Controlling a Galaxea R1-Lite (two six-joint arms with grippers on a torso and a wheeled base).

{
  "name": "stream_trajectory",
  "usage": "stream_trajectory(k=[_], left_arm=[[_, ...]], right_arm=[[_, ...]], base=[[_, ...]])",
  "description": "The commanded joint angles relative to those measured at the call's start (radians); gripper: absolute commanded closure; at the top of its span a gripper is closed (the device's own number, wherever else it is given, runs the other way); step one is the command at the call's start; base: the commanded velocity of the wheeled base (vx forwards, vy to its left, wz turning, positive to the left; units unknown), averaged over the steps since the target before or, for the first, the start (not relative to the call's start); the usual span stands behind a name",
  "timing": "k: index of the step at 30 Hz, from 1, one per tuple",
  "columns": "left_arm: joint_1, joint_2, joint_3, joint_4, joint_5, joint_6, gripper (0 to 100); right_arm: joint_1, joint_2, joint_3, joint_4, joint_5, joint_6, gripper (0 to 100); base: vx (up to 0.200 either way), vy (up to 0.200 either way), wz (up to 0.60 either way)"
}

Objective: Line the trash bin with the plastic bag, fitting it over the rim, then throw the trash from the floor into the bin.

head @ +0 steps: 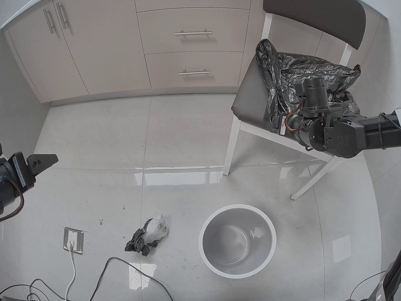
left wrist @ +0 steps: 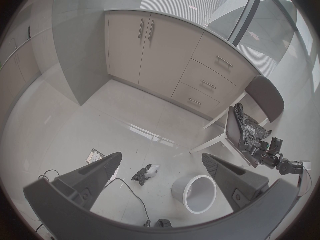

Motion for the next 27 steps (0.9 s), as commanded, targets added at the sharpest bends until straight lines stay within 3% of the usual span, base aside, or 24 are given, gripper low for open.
stream_trajectory(k=[1,2,3,17,22,24,27], left_arm=[[0.000,-0.005,0.008,-0.005,0.000,-0.001,0],[0.000,-0.005,0.018,-0.027,0.000,-0.001,0],[0.000,-0.005,0.023,-0.037,0.000,-0.001,0],[0.000,-0.006,0.034,-0.054,0.000,-0.001,0],[0.000,-0.014,0.035,-0.054,0.000,-0.002,0],[0.000,-0.015,0.035,-0.054,0.000,-0.002,0],[0.000,-0.017,0.035,-0.054,-0.001,-0.002,0]], right_arm=[[0.006,-0.002,-0.008,0.000,0.000,-0.003,0],[0.006,-0.002,-0.013,0.000,0.000,-0.004,0],[0.006,0.000,-0.016,0.000,0.000,-0.004,100],[0.009,-0.005,-0.016,0.000,0.001,0.016,100],[-0.034,-0.022,-0.019,0.001,0.006,0.042,100],[-0.068,-0.034,-0.019,0.003,0.020,0.066,100],[-0.132,-0.048,-0.019,0.006,0.109,0.144,100]], base=[[0.000,0.000,0.00],[0.000,0.000,0.00],[0.000,0.000,0.00],[0.000,0.000,0.00],[0.000,0.000,0.00],[0.000,0.000,0.00],[0.000,0.000,0.00]])
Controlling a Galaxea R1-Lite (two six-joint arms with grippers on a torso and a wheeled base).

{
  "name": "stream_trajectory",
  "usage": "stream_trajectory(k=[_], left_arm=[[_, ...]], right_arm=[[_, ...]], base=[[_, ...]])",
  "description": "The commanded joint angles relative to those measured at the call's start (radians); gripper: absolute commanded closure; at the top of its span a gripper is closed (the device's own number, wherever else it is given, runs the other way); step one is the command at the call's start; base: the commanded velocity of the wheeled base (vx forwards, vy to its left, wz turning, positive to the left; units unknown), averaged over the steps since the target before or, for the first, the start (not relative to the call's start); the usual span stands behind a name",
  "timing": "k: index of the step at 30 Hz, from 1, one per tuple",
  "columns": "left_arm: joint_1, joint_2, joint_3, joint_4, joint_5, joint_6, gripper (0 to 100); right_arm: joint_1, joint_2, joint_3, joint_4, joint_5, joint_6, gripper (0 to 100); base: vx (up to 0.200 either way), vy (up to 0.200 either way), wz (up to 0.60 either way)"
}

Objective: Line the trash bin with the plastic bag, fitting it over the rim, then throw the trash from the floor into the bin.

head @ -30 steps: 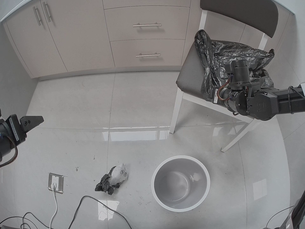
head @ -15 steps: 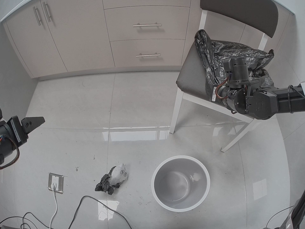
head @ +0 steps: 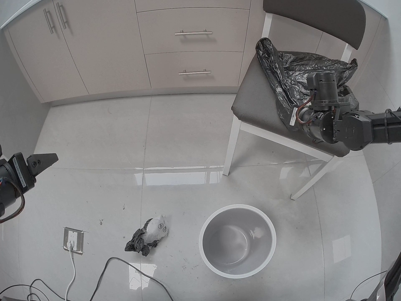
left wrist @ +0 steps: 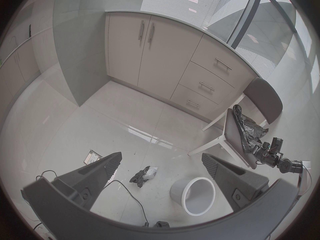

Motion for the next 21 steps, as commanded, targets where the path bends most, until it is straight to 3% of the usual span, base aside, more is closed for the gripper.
stream_trajectory(k=[1,4,6,7,8,9,13,18,21], left_arm=[[0.000,-0.007,0.000,0.000,-0.001,0.000,0],[-0.001,-0.006,0.003,-0.001,-0.022,0.000,0],[-0.001,-0.006,0.005,-0.001,-0.033,0.000,0],[0.000,-0.007,0.014,-0.026,-0.102,-0.013,0],[0.000,-0.007,0.014,-0.026,-0.102,-0.013,0],[0.000,-0.009,0.029,-0.056,-0.167,-0.020,0],[0.002,-0.004,0.063,-0.113,-0.246,-0.020,0],[0.000,0.010,0.103,-0.198,-0.341,-0.023,0],[0.000,0.029,0.124,-0.250,-0.409,-0.045,0]], right_arm=[[-0.080,-0.035,0.000,0.004,0.095,0.083,100],[-0.131,-0.055,0.001,0.029,0.256,0.232,100],[-0.137,-0.058,0.000,0.037,0.279,0.254,100],[-0.172,-0.076,0.000,0.075,0.419,0.379,100],[-0.172,-0.076,0.000,0.075,0.419,0.379,100],[-0.206,-0.095,0.001,0.083,0.537,0.485,100],[-0.261,-0.125,0.009,0.083,0.703,0.631,100],[-0.321,-0.165,0.027,0.078,0.907,0.751,100],[-0.335,-0.184,0.043,0.072,0.990,0.766,100]], base=[[0.000,0.000,0.00],[0.000,0.000,0.00],[0.000,0.000,0.00],[0.000,0.000,0.00],[0.000,0.000,0.00],[0.000,0.000,0.00],[0.000,0.000,0.00],[0.000,0.000,0.00],[0.000,0.000,0.00]])
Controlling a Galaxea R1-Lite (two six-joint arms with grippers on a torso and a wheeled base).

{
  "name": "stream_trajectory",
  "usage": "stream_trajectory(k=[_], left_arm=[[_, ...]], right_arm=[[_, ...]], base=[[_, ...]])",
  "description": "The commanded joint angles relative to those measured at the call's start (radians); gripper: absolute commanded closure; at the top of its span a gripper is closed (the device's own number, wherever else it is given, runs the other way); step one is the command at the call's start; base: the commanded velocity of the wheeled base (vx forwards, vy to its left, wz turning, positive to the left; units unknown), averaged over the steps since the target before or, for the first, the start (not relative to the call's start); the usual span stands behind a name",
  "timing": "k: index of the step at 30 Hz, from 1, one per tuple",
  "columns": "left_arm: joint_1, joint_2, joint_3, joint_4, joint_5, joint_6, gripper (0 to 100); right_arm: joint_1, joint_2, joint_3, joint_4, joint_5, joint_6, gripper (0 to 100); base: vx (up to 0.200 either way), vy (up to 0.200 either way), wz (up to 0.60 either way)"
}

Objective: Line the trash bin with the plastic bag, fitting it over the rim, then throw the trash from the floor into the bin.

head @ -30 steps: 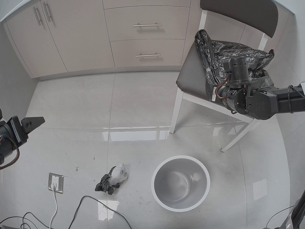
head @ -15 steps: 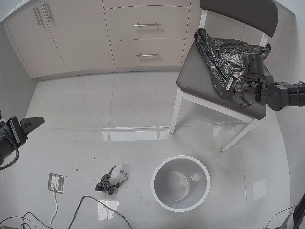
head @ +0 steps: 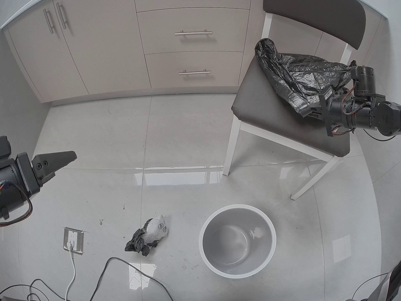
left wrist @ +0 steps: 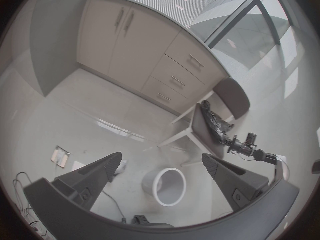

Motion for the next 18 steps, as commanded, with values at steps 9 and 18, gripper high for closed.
stream_trajectory(k=[9,18], left_arm=[[0.008,0.220,0.052,-0.255,-0.175,-0.094,0],[0.022,0.432,0.037,-0.505,-0.266,-0.171,0]], right_arm=[[-0.042,-0.126,0.077,-0.046,0.218,0.033,100],[0.102,-0.300,0.172,-0.094,0.244,-0.064,100]], base=[[0.000,0.000,0.00],[0.000,0.000,0.00]])
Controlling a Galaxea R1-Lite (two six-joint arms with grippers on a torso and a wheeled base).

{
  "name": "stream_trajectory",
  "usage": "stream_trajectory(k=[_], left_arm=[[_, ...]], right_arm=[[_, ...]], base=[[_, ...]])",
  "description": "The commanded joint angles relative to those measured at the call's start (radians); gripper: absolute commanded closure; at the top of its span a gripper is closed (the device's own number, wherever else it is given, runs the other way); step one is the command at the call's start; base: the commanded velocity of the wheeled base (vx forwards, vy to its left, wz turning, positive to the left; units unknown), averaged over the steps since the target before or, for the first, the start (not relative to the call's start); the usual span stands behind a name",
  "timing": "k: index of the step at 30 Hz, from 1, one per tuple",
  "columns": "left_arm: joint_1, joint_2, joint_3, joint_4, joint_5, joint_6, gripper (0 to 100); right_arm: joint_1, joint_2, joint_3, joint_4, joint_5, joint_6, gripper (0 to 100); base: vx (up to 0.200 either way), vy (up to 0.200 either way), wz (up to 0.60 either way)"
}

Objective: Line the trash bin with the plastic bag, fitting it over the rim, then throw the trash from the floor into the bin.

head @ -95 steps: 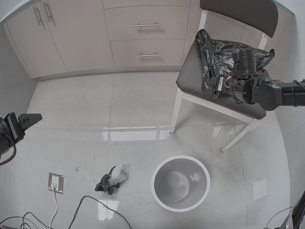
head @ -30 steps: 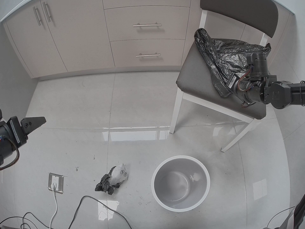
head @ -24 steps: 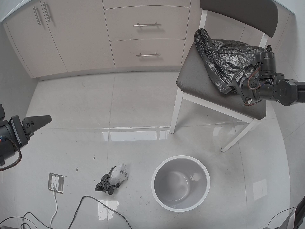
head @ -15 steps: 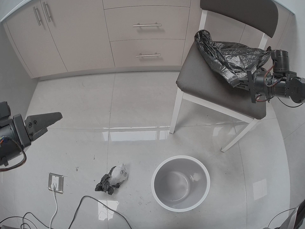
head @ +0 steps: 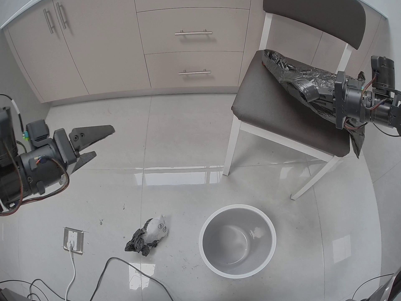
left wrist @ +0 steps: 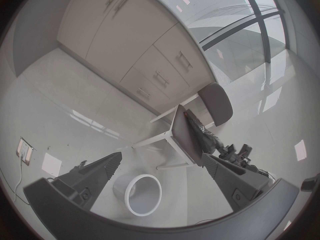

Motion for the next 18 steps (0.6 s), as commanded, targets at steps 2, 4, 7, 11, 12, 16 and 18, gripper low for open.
stream_trajectory(k=[2,4,7,11,12,16,18], left_arm=[[0.005,0.147,-0.024,-0.042,-0.072,-0.072,0],[0.003,0.145,-0.027,-0.046,-0.116,-0.108,0],[0.003,0.147,-0.038,-0.042,-0.185,-0.134,0],[-0.015,0.145,-0.050,-0.022,-0.199,-0.142,0],[-0.024,0.142,-0.052,-0.014,-0.199,-0.142,0],[-0.046,0.131,-0.091,0.050,-0.194,-0.142,0],[-0.059,0.136,-0.122,0.093,-0.188,-0.142,0]], right_arm=[[0.103,-0.165,0.092,-0.009,0.009,-0.022,100],[0.116,-0.197,0.116,-0.009,0.009,-0.023,100],[0.120,-0.246,0.144,-0.004,0.011,-0.026,100],[0.137,-0.335,0.159,0.080,0.009,-0.032,100],[0.143,-0.361,0.157,0.115,0.011,-0.040,100],[0.179,-0.467,0.156,0.242,0.009,-0.101,100],[0.194,-0.514,0.153,0.299,0.009,-0.117,100]], base=[[0.000,0.000,0.00],[0.000,0.000,0.00],[0.000,0.000,0.00],[0.000,0.000,0.00],[0.000,0.000,0.00],[0.000,0.000,0.00],[0.000,0.000,0.00]])
